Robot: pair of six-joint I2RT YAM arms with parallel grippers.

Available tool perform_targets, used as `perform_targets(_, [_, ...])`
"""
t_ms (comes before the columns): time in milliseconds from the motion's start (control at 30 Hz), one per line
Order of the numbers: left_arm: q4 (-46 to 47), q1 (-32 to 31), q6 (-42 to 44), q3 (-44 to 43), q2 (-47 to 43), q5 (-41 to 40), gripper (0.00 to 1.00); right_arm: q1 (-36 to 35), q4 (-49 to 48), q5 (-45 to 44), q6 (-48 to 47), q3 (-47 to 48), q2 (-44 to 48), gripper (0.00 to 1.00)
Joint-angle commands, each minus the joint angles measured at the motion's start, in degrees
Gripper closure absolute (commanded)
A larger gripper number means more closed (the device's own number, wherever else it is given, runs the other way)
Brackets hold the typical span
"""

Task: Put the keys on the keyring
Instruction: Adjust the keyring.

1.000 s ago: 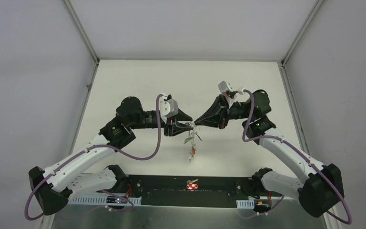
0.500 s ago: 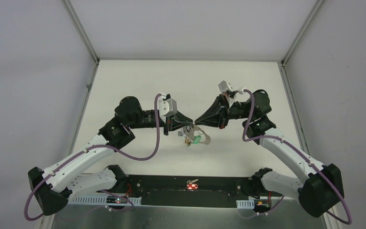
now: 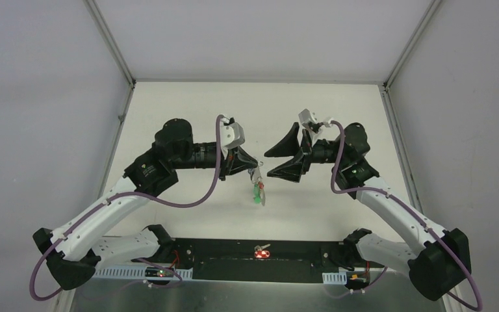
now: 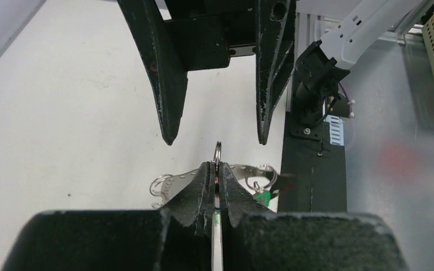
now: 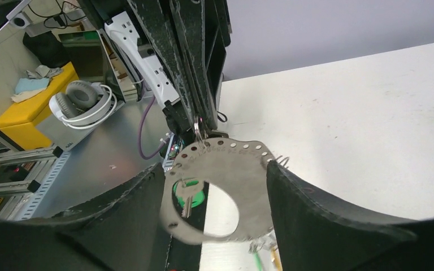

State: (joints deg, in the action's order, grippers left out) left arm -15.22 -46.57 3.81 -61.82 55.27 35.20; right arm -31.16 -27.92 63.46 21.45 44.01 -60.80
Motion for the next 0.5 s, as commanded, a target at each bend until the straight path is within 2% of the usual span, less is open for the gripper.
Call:
perform_targets(0, [-10.68, -0.55, -0.29, -7.99, 2.36, -2.15, 1.0, 0.04, 2.62, -1.89, -2.55, 2.51, 1.4, 0.31])
perform_targets(267, [-26.25, -0.65, -1.95, -17.54, 6.92, -8.33, 1.0, -3.52, 3.72, -3.3, -2.78, 4.76, -1.04, 0.35])
perform_targets(467, [-32.83, -2.04, -0.8, -22.57, 9.62, -11.63, 1.0, -6.78, 4.09, -4.21, -2.96, 6.48, -3.74, 0.5])
